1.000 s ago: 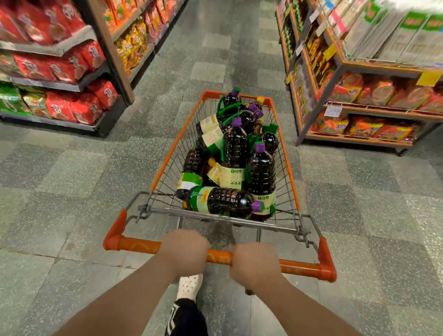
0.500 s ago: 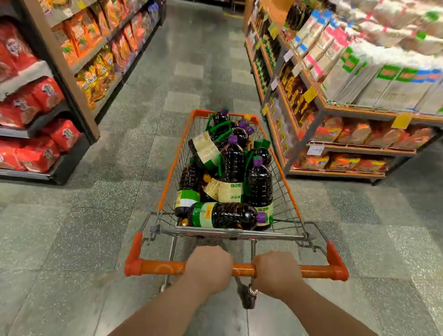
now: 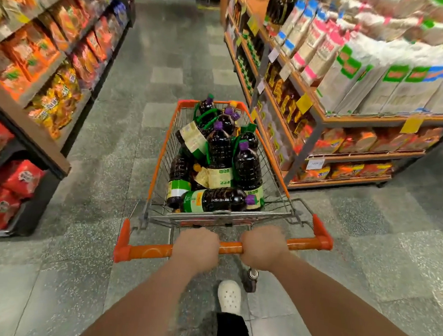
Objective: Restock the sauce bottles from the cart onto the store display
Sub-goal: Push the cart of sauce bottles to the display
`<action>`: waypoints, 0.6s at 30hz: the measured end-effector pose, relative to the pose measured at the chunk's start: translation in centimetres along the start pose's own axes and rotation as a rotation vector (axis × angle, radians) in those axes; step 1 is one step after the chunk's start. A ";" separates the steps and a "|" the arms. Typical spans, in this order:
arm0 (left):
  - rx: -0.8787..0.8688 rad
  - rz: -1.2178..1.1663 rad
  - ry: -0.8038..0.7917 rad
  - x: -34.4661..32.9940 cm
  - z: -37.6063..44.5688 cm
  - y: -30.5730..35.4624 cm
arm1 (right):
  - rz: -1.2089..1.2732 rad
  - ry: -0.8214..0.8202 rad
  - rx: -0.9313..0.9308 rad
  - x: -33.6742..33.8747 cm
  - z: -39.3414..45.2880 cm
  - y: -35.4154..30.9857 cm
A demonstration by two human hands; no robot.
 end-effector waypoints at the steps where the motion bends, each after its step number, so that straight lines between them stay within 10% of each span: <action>1: 0.010 0.009 -0.008 1.1 1.9 -0.7 | 0.012 -0.003 0.011 0.6 1.9 1.1; 18: 0.050 0.019 -0.064 20.0 34.6 -12.2 | 0.055 -0.047 0.090 13.2 34.9 19.0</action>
Point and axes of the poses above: each hand's wrist, its own z-axis towards the middle knuckle, its own x-axis out of the back of the hand, y = z × x, the point moved 5 cm from there along z, towards the middle knuckle, and after that the axes turned 8 degrees about -z, right-handed, at the moved point
